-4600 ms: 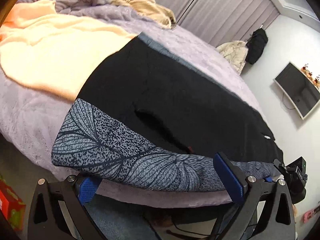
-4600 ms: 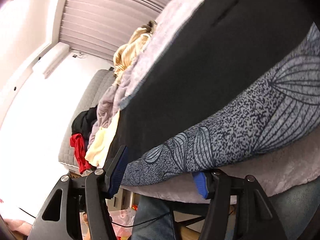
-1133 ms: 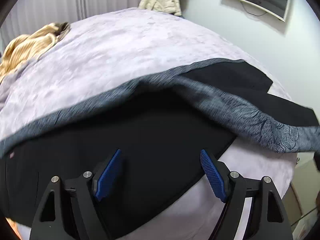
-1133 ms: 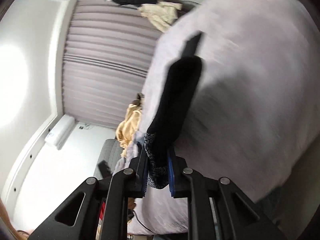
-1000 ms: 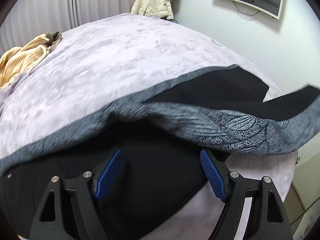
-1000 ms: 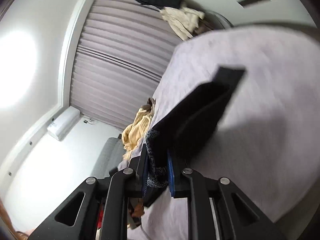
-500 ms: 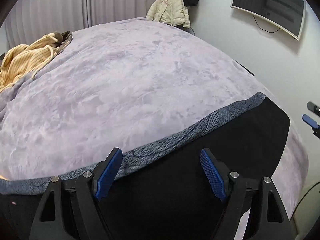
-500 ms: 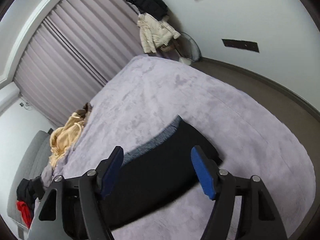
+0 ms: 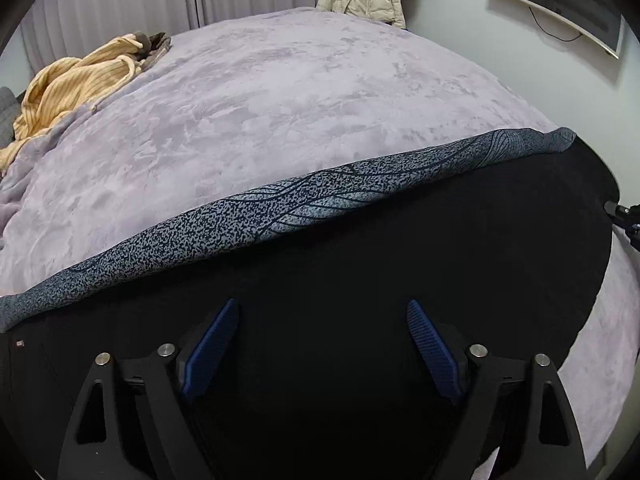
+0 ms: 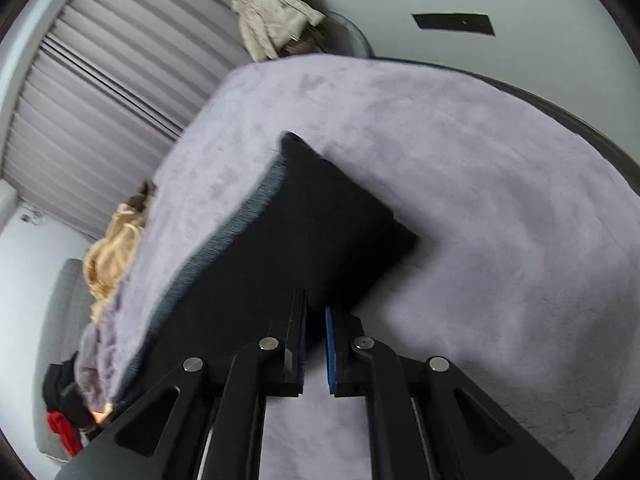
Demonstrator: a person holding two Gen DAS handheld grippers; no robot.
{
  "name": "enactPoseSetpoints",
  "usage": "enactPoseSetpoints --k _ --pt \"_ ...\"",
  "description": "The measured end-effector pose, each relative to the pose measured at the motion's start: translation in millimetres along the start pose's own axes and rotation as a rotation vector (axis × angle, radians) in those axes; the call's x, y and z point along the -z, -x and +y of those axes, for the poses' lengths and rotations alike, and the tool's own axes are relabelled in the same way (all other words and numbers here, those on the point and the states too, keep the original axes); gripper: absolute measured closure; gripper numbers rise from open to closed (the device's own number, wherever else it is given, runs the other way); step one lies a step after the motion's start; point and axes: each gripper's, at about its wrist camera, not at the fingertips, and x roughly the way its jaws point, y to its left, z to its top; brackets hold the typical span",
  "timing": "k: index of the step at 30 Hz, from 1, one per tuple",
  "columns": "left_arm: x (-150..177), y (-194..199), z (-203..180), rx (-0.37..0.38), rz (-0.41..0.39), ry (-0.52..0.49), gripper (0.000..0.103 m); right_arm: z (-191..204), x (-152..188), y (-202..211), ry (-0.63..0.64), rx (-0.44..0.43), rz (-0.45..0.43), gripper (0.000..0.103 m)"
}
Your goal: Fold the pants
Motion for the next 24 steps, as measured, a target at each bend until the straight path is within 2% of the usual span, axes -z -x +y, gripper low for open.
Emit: enactPoseSetpoints --k 1,3,4,6,9,12,15,16,18,19,20,22,24 --pt "-0.4 1.3 1.1 -0.001 0.008 0.009 0.013 -13.1 2.9 -6.3 -0.029 -0.019 0.015 0.084" --pt "-4.4 9.9 4.5 -0.002 0.043 0.020 0.013 -27.4 7.6 7.4 -0.100 -0.076 -0.024 0.076" --pt "-6.2 17.4 7.2 0.010 0.038 0.019 0.013 -27.4 10.8 20.0 -0.112 -0.054 -0.046 0.073" --pt "-11.3 33.0 10.9 0.029 -0.005 -0.005 0.013 -12.9 16.7 46.7 -0.042 -0.026 -0.106 0.070" --pt "-25.0 33.0 14.1 0.015 -0.026 -0.016 0.013 44.0 18.4 62.7 0.192 -0.089 -0.112 0.070" --pt "-41.1 8.5 15.5 0.022 0.001 0.052 0.013 109.4 23.7 34.7 0.385 -0.100 -0.072 0.070" --pt "-54.2 -17.3 15.6 -0.022 0.019 0.085 0.013 152.4 32.3 -28.3 0.474 -0.068 0.030 0.070" --pt "-57.8 -25.3 16.6 -0.042 0.016 0.076 0.013 159.3 36.6 -50.4 0.489 -0.029 0.054 0.068" --pt "-62.4 -42.1 23.9 -0.045 0.050 0.087 0.013 156.6 40.6 -84.9 0.502 0.069 0.091 0.069" --pt "-63.6 -48.0 30.4 -0.025 0.070 0.115 0.010 150.7 41.8 -89.4 0.497 0.065 0.069 0.069" --pt "-65.4 -51.0 36.7 -0.014 0.077 0.140 0.008 146.2 41.5 -89.4 0.479 0.050 0.045 0.070" --pt "-69.4 -51.3 46.8 -0.041 0.073 0.149 0.008 136.4 32.8 -82.5 0.421 0.056 0.034 0.072" --pt "-69.3 -44.7 58.0 -0.049 0.075 0.169 0.008 122.3 21.1 -68.4 0.373 0.157 -0.013 0.072"
